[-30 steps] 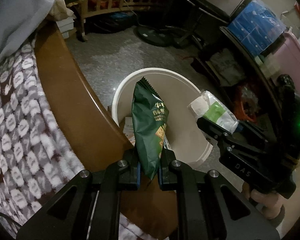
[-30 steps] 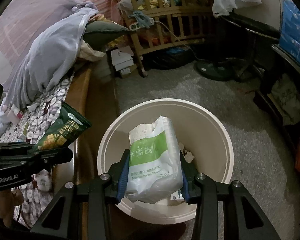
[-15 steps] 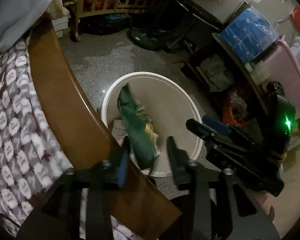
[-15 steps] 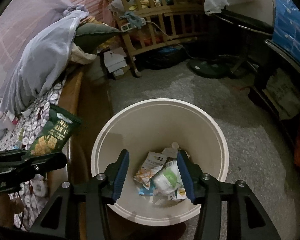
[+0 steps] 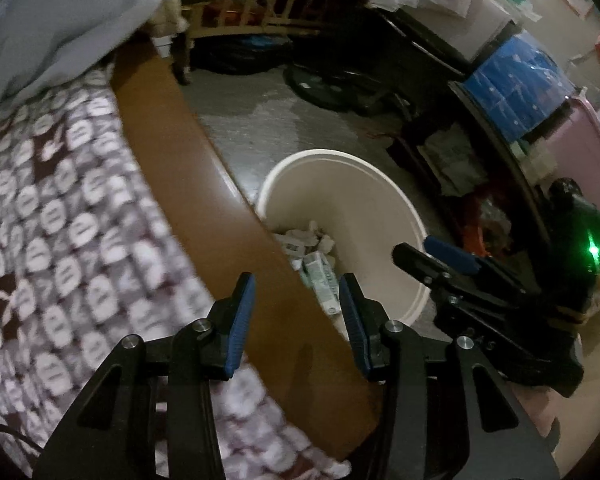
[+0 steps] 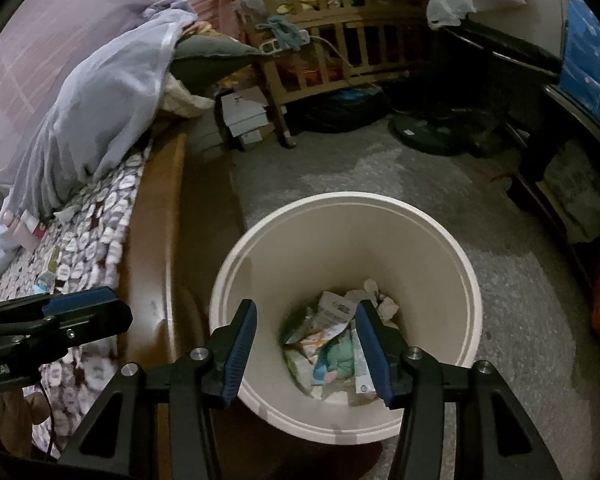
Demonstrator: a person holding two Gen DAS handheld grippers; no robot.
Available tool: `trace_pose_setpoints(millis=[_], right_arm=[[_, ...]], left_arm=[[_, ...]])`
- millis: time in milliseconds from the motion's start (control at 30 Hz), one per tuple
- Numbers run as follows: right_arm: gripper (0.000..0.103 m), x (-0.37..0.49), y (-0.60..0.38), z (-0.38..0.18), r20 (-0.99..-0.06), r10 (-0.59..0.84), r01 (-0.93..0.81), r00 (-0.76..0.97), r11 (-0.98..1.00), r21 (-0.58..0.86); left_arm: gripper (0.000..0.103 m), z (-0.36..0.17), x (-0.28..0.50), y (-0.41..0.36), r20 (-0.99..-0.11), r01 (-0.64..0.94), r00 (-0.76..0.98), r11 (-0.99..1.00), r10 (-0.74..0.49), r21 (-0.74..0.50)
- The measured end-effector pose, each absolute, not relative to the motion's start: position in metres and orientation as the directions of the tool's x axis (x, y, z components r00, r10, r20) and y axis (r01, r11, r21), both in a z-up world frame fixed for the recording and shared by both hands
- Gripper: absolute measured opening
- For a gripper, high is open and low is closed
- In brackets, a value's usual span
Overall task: Collect trash
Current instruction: 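Open the left gripper to drop the snack bag while the right drops the tissue pack, then move both open tools back to the remaining trash on the blanket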
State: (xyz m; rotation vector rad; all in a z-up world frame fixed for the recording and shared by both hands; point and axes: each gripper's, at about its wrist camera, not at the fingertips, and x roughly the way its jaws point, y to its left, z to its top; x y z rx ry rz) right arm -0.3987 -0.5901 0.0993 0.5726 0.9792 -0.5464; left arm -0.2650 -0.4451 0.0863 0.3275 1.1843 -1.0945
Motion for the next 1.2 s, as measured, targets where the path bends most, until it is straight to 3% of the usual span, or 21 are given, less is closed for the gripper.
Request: trace_pose_setpoints(millis=[433,1067,1200], right_arm=[[0.056,-0.347,-0.537,0.104,-0.878,-0.103,0.555,0.467,0.807,0.2],[0.058,-0.269,-0.445,0.104,-0.882,0.007,0.366,0.472,0.908,0.204],[0.063,-0.255,-0.427,0.102,-0.885,0.024,0.33,0.466,0.923,0.198]], left_arm=[[0.041,0.086,-0.221,-0.372,-0.888,0.748,0.132,0.632,-0.441,-0.203],[0.041,0.083,-0.163,-0.267,-0.9,0.603,0.243,0.783,-0.363,-0.153],[0.041,0.082,-0.151,-0.245,-0.903,0.576,0.243,0.802,-0.354,-0.159]])
